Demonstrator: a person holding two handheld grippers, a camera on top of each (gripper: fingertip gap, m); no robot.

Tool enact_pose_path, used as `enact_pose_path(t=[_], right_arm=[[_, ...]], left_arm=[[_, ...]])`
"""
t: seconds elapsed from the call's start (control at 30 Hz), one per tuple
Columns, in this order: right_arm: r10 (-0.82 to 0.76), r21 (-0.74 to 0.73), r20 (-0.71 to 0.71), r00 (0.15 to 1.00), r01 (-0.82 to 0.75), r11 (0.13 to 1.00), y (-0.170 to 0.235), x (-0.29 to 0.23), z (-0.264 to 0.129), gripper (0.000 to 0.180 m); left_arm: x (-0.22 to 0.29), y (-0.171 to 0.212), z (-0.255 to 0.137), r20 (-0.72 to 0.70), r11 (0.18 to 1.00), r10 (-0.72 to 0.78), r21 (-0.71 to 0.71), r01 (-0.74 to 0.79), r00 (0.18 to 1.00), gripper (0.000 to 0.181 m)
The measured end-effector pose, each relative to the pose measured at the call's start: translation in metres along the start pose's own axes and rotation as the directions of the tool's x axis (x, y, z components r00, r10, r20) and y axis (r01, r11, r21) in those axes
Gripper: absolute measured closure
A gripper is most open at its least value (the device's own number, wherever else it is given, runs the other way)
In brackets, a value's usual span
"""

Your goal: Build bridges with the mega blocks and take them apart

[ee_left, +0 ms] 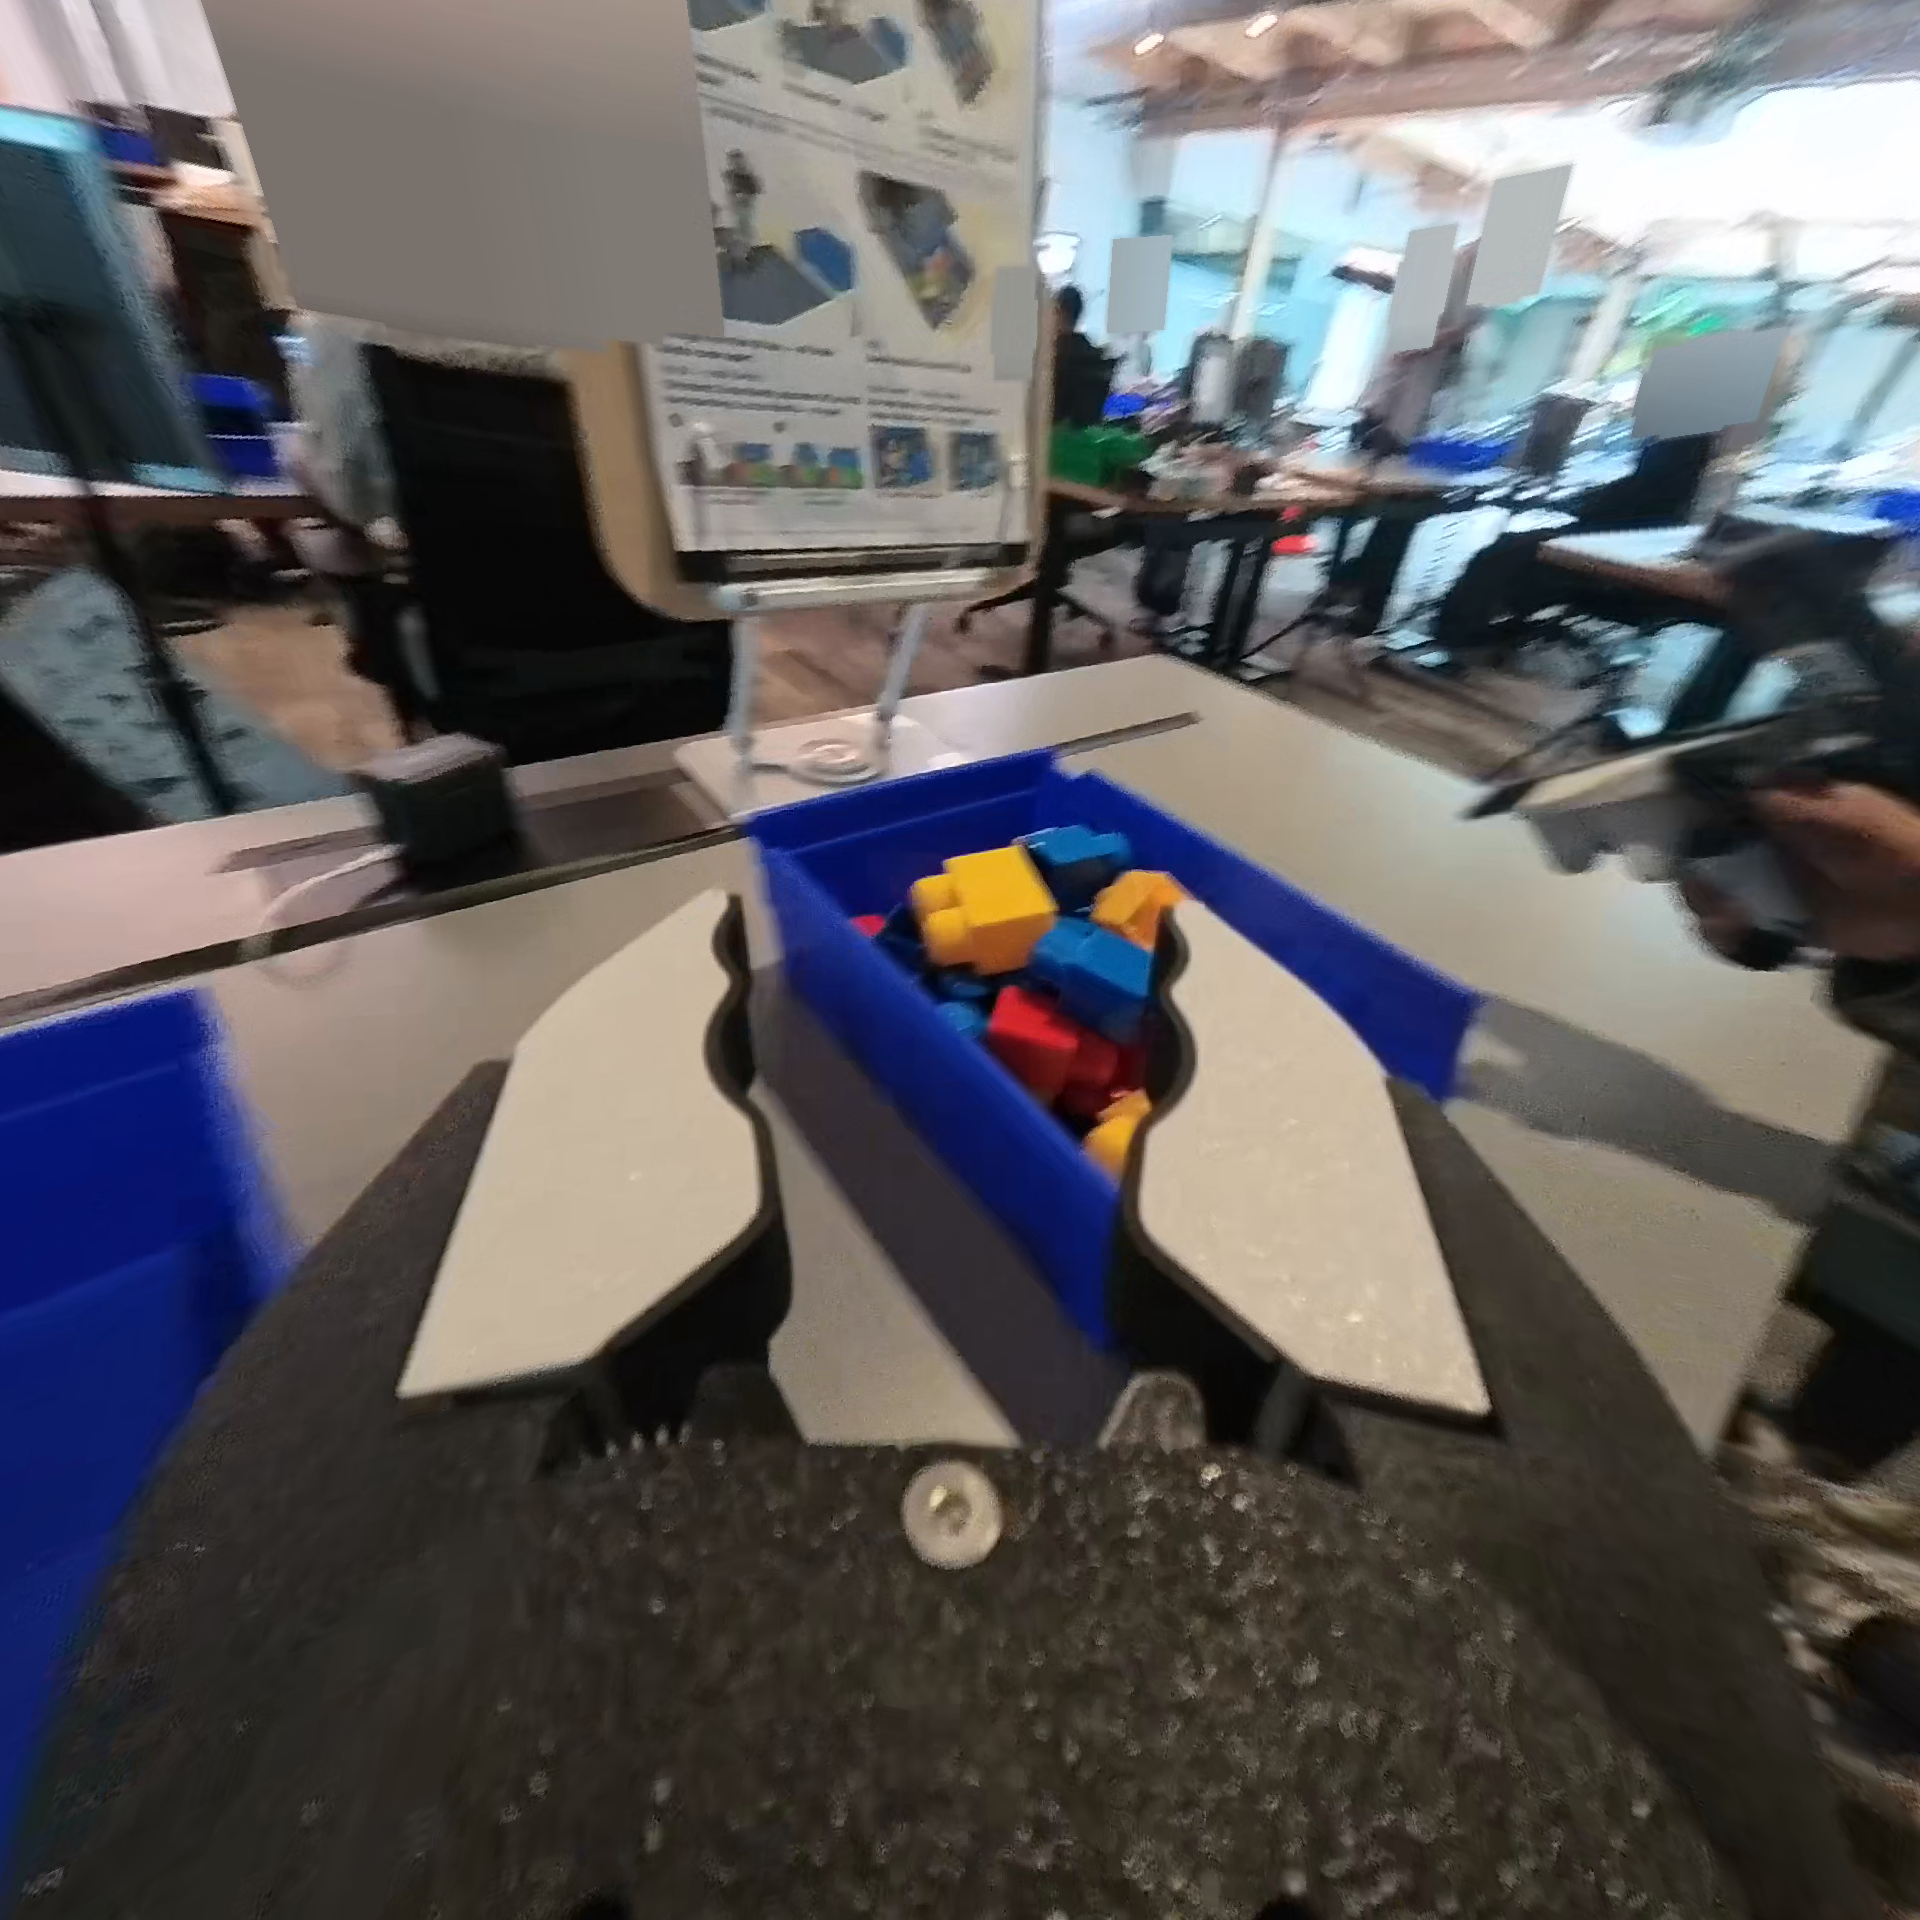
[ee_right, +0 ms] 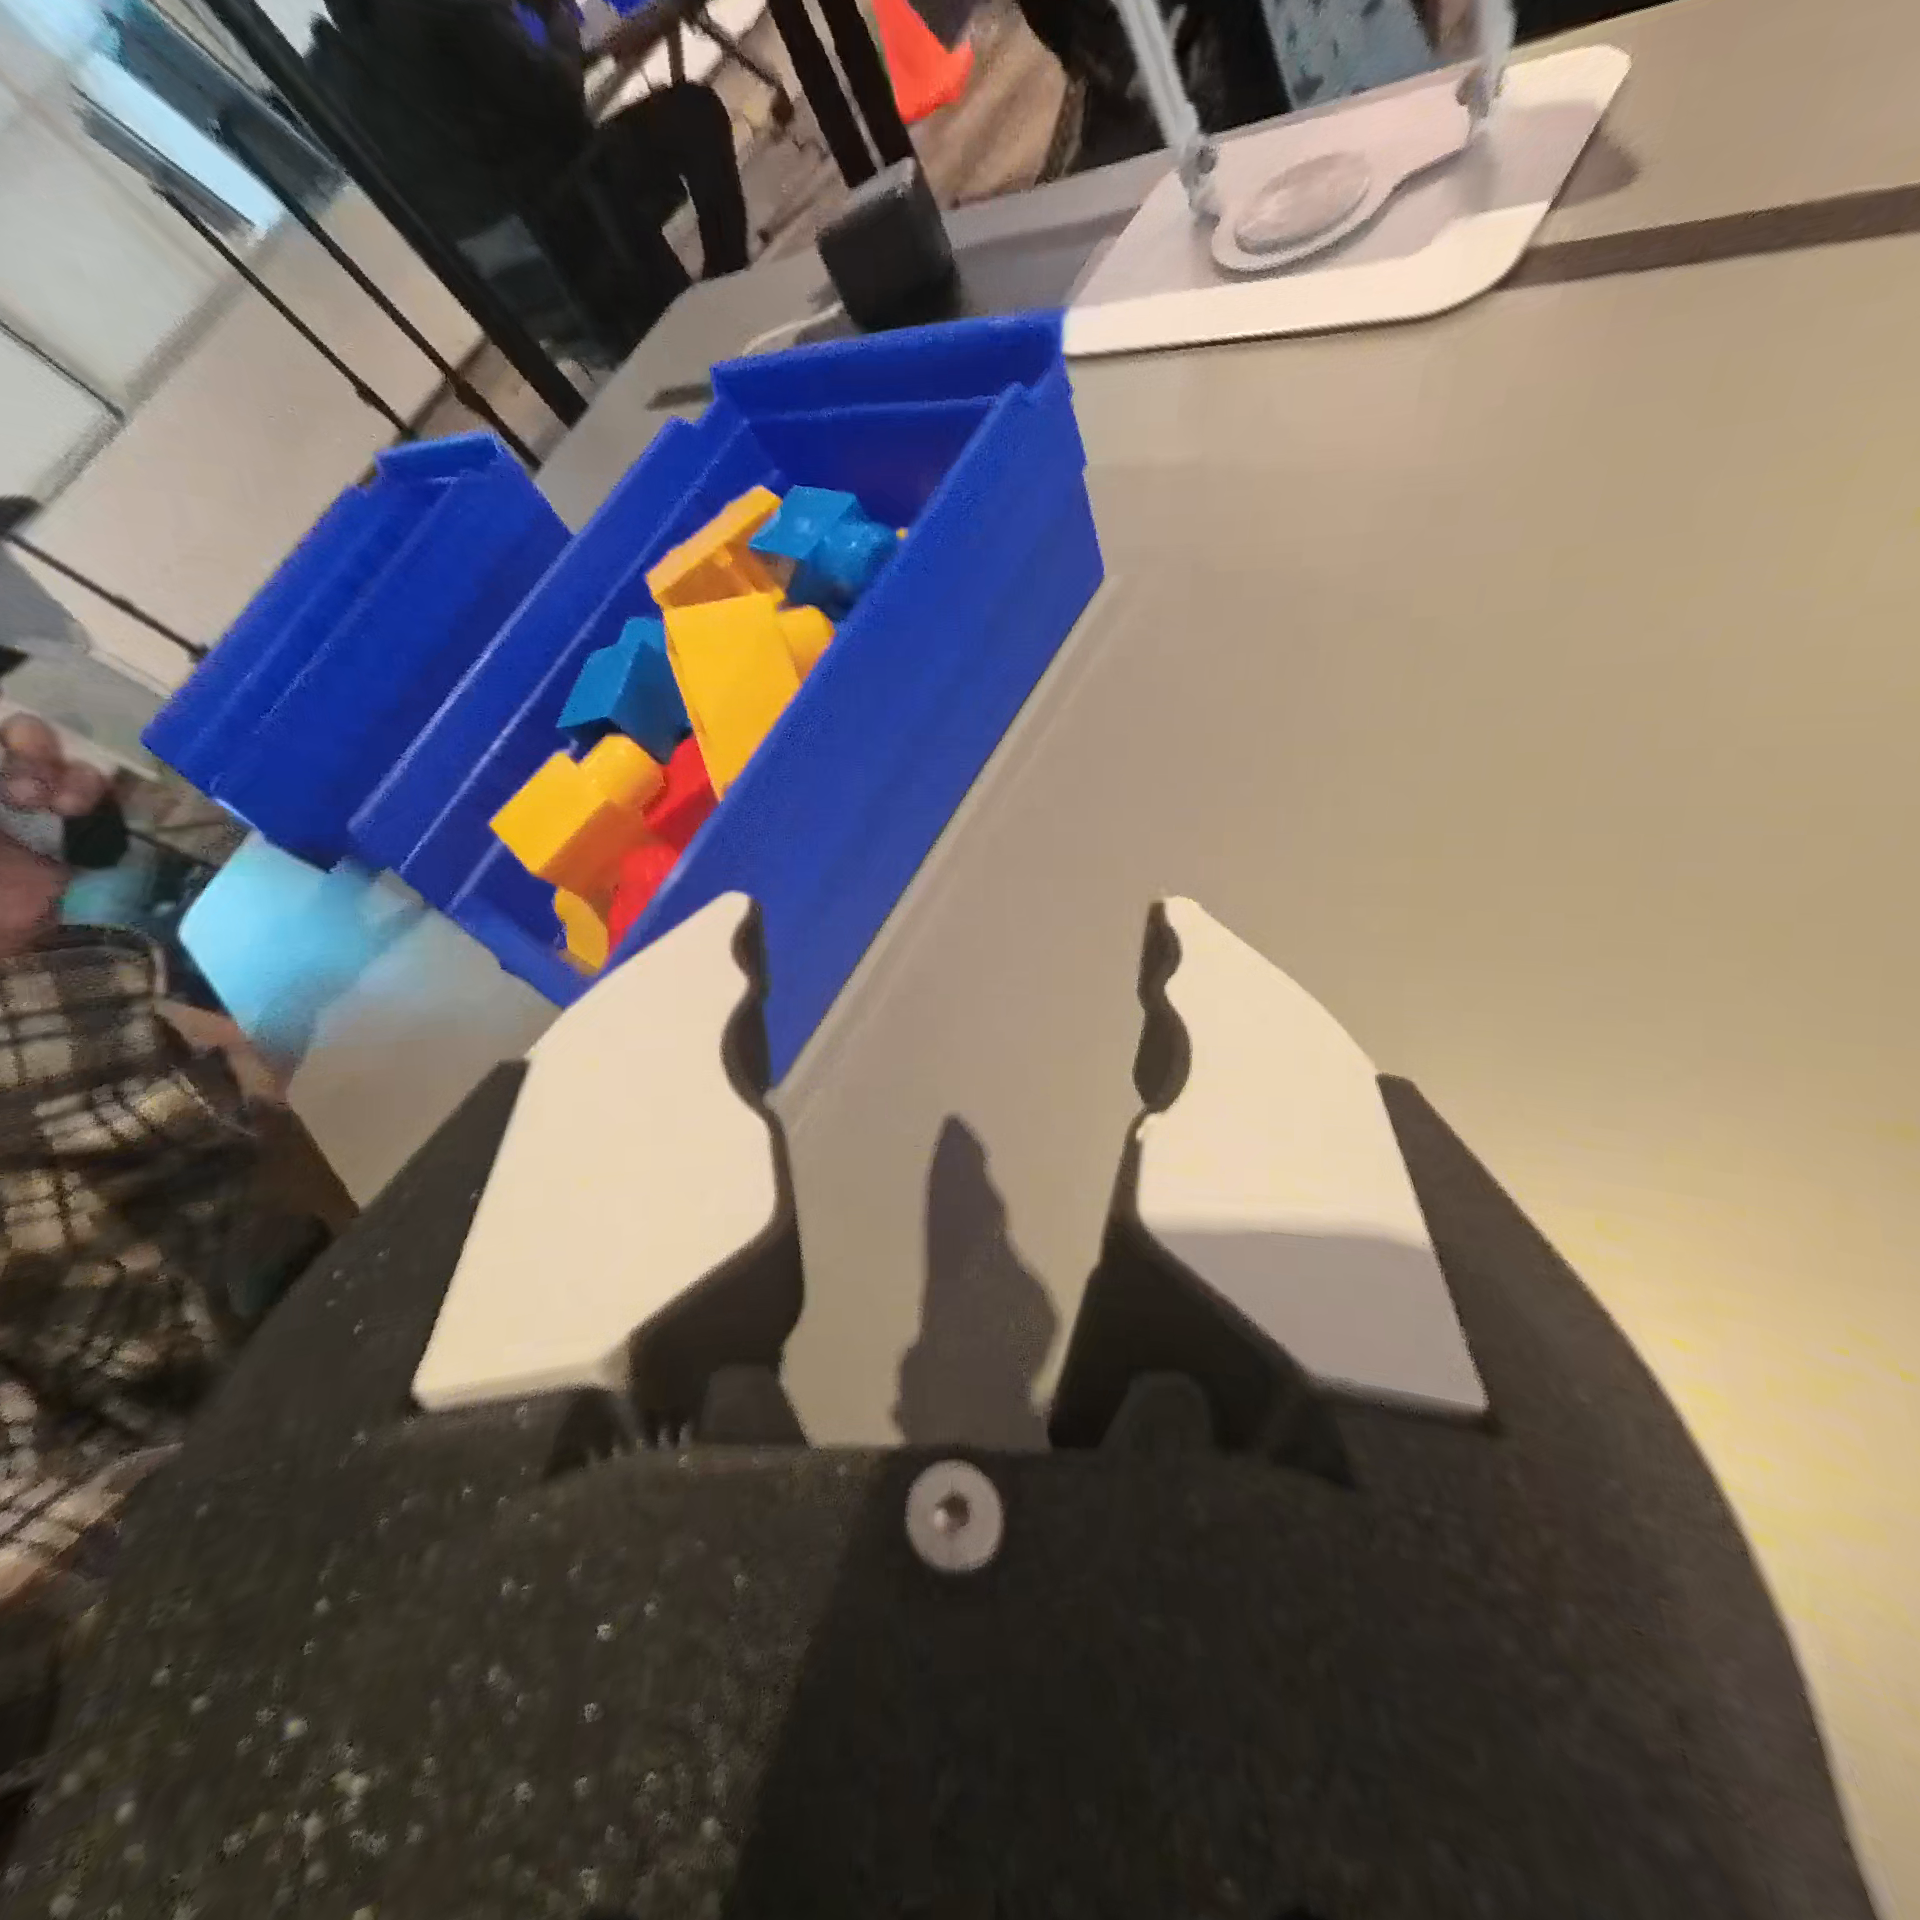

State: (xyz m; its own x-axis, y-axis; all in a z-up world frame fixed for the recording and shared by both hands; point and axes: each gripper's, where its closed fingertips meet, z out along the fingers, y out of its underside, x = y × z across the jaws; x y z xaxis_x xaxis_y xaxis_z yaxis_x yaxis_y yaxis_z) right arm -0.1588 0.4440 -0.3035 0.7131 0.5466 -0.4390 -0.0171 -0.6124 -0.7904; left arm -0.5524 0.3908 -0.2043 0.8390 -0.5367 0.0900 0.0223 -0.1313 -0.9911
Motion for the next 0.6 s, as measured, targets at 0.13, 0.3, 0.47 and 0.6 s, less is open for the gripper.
enact_pose_path(t=[0.13, 0.3, 0.47, 0.6], right_arm=[[0.053, 0.011, -0.002, 0.999, -0.053, 0.999, 0.031, 0.027, -0.021, 0.118], [0.118, -0.019, 0.019, 0.993, -0.118, 0.993, 0.059, 0.044, -0.028, 0.125], [0.139, 0.0, 0.061, 0.988, -0.139, 0.99, 0.059, 0.043, -0.031, 0.128], [0.129, -0.022, 0.078, 0.989, -0.127, 0.992, 0.067, 0.039, -0.035, 0.13]], left_arm=[[-0.064, 0.0, -0.042, 0.246, 0.982, 0.077, -0.186, -0.031, 0.966, 0.103], [-0.124, 0.012, -0.088, 0.378, 0.92, 0.024, -0.371, 0.128, 0.926, 0.095], [-0.174, 0.03, -0.12, 0.495, 0.828, -0.034, -0.473, 0.302, 0.868, 0.087], [-0.208, 0.037, -0.142, 0.576, 0.766, -0.03, -0.511, 0.388, 0.817, 0.086]])
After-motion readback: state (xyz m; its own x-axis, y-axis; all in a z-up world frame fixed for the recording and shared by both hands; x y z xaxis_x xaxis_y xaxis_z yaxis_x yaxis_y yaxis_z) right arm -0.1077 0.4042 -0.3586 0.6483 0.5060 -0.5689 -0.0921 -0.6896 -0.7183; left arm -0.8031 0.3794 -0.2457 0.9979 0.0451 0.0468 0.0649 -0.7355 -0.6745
